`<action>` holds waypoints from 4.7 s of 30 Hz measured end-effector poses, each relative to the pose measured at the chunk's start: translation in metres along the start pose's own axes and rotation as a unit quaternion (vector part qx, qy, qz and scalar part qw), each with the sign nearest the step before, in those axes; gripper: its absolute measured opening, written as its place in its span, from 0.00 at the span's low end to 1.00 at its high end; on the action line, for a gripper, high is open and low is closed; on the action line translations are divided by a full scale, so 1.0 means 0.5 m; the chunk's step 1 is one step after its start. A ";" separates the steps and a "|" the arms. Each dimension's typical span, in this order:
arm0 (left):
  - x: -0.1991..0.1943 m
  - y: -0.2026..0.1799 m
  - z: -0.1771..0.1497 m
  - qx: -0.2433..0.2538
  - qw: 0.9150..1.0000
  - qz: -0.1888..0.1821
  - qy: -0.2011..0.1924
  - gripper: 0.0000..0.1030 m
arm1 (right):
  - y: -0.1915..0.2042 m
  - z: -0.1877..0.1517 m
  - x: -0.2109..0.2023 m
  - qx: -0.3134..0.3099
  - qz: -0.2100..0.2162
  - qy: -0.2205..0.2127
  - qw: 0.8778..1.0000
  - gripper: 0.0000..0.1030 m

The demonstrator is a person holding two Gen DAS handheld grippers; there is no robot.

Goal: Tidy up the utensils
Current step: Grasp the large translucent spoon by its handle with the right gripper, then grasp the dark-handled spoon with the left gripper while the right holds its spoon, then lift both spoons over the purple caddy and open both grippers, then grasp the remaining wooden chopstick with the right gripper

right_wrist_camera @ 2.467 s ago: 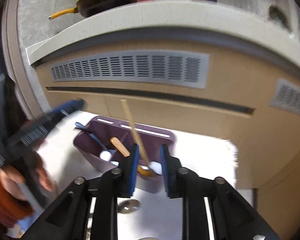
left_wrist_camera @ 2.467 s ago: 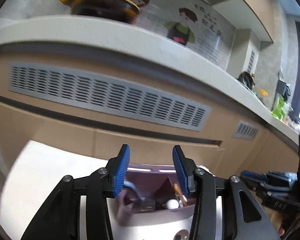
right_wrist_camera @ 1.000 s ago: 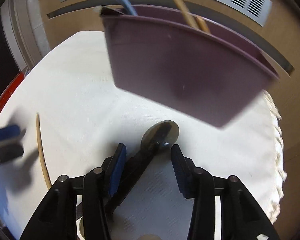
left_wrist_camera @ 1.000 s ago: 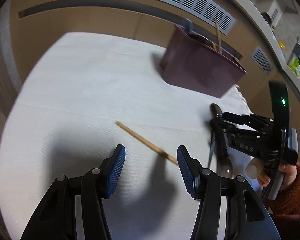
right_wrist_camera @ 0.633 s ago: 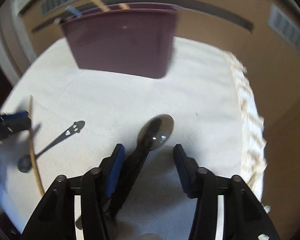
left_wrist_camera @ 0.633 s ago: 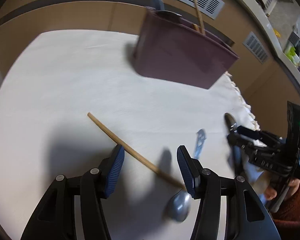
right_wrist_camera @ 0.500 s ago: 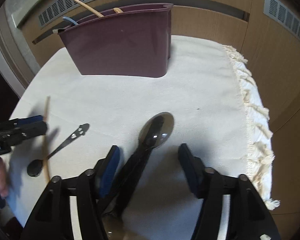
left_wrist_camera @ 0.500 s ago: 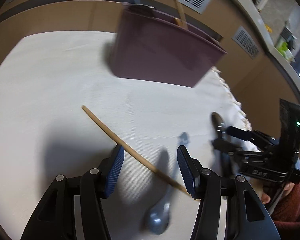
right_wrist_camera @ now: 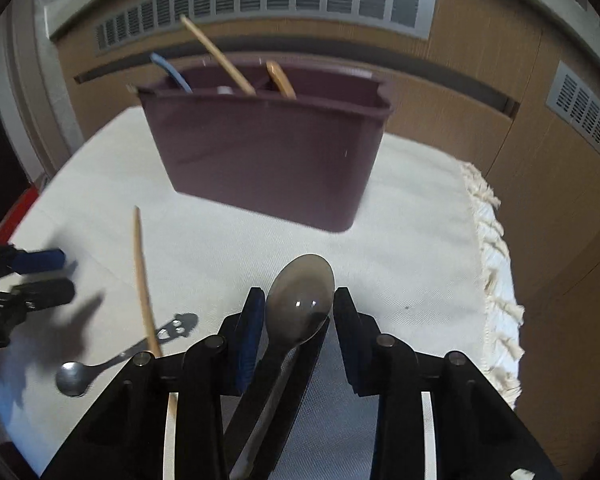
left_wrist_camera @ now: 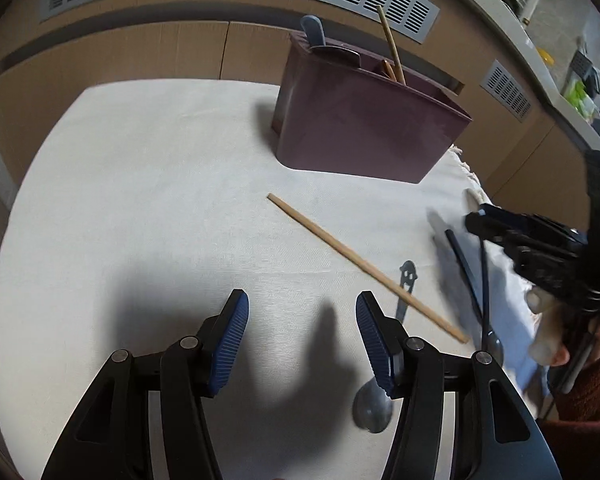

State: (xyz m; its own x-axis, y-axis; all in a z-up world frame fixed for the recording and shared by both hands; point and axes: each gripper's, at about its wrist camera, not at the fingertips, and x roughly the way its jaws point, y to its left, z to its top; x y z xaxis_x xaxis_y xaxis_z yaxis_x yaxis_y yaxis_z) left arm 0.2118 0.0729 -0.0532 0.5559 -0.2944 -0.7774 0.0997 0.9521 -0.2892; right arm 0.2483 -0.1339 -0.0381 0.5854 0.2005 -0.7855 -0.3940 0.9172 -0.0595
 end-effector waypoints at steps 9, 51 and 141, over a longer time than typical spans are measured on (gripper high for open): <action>0.066 -0.160 0.026 0.072 0.996 -0.035 0.037 0.55 | -0.105 -0.023 -0.092 0.052 -0.004 -0.030 0.998 0.31; 0.050 -0.213 -0.031 0.073 0.997 -0.024 0.017 0.13 | -0.099 -0.135 -0.198 0.075 -0.017 -0.068 0.995 0.31; -0.042 0.115 0.038 -0.070 0.991 0.052 -0.106 0.48 | 0.130 0.021 0.060 -0.122 0.061 0.015 0.991 0.33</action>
State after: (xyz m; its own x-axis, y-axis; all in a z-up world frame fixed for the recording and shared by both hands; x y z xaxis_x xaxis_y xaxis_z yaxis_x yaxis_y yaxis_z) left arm 0.2216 0.1352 -0.0426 0.7188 -0.1566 -0.6774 -0.0751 0.9511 -0.2995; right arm 0.2478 -0.0645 -0.0591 0.5040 0.2908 -0.8133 -0.6213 0.7762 -0.1075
